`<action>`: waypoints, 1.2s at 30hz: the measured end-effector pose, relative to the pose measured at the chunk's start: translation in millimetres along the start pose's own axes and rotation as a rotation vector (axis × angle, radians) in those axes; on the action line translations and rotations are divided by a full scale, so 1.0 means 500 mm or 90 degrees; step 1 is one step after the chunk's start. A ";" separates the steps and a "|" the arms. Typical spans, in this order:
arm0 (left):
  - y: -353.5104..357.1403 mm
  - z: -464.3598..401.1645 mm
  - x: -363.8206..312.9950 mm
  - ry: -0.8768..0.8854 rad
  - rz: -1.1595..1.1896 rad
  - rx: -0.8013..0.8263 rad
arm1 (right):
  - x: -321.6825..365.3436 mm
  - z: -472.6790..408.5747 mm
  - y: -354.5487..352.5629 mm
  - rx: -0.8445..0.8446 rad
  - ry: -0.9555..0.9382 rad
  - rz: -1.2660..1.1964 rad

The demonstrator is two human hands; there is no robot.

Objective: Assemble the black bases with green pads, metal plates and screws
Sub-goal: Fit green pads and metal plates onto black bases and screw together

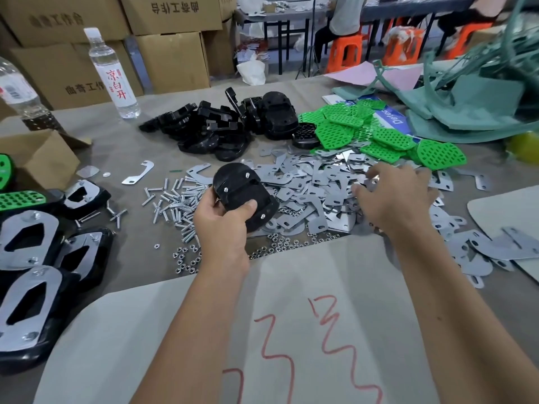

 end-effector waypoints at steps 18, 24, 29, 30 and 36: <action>-0.009 -0.004 0.005 -0.017 0.028 -0.023 | 0.039 0.055 -0.111 -0.221 -0.210 -0.815; -0.007 -0.004 0.003 -0.020 0.035 -0.026 | 0.082 0.055 -0.094 -0.123 -0.262 -0.831; -0.005 -0.001 0.001 -0.011 0.019 -0.024 | 0.142 0.071 -0.020 0.045 -0.237 -0.829; -0.006 0.000 0.002 -0.013 0.017 -0.025 | 0.147 0.073 -0.012 0.067 -0.233 -0.849; -0.011 -0.004 0.009 -0.035 0.005 -0.025 | 0.132 0.059 0.026 0.148 -0.156 -0.834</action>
Point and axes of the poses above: each hand's wrist, its own z-axis away from the middle knuckle, its own y-axis out of the palm, x = y × z, the point moved 9 cm from there along -z, towards the middle knuckle, and after that the axes turned 1 degree about z, right-handed, at the moved point
